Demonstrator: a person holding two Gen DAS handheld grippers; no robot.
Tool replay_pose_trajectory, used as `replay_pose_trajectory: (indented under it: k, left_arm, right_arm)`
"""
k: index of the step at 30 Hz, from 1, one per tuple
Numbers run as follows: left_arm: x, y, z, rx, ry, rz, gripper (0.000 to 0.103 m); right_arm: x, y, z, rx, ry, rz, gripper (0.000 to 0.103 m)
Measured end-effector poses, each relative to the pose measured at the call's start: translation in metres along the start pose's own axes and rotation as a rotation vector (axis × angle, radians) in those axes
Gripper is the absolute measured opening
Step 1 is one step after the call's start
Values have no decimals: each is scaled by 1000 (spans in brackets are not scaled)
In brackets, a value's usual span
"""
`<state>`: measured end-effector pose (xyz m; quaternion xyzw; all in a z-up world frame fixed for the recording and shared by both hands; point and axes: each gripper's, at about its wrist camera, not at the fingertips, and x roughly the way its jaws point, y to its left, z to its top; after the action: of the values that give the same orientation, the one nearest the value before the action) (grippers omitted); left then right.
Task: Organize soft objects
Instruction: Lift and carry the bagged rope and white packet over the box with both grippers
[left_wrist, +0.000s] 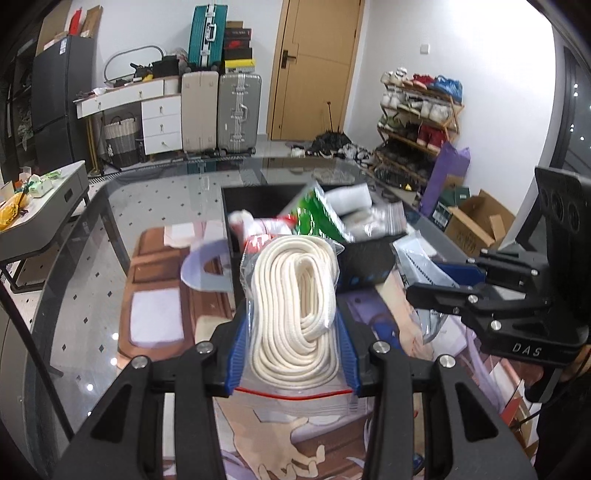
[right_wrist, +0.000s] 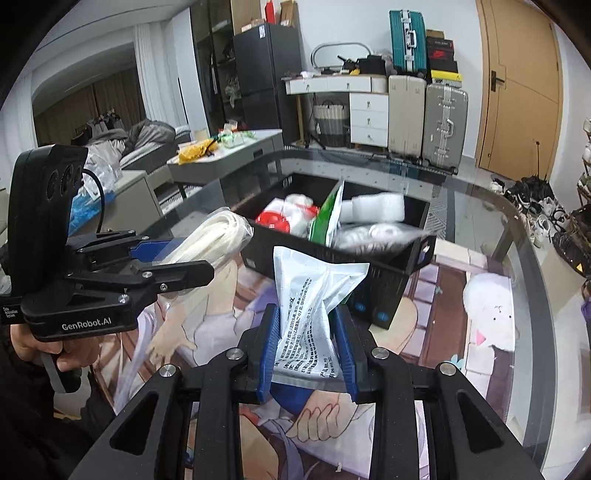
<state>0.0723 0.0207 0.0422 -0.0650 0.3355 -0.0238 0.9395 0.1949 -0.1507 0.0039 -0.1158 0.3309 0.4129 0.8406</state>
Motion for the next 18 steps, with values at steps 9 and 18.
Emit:
replay_pose_trajectory:
  k: [9, 18]
  left_arm:
    - [-6, 5, 21, -20, -62, -7, 41]
    - [-6, 13, 40, -34, -103, -30, 42]
  right_arm:
    - [-6, 1, 14, 32, -73, -2, 30]
    - [-10, 7, 38, -2, -106, -34, 30]
